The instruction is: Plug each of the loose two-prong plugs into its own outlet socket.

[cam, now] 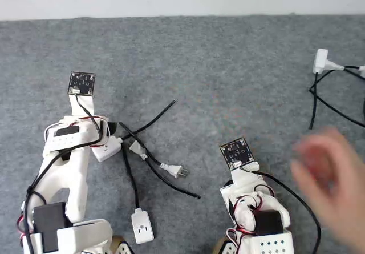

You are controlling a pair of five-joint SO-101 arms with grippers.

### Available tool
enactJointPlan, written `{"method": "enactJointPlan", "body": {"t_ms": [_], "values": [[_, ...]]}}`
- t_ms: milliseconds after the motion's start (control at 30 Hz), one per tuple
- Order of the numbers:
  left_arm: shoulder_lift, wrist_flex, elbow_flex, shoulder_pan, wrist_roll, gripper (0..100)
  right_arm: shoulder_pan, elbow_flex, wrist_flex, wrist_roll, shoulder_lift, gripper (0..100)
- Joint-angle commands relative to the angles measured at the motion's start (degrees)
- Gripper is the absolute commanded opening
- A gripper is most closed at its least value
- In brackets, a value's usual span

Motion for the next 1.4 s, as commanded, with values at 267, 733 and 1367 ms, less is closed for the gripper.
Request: {"method": "enactJointPlan", "body": {"t_ms": [267, 733, 1367], "values": [[-0.7, -1.0, -2.2, -0.4, 0.8, 28, 0.1, 0.6, 0.3, -0.4, -0.8, 0.9], [-0.7, -1.1, -2.2, -0.5, 0.8, 28, 0.1, 0.6, 0.3, -0.4, -0.8, 0.9], [-0.9, -1.0, -1.6, -0.5, 0.7, 28, -3.3, 0.6, 0.2, -0.7, -0.7, 0.9]]}}
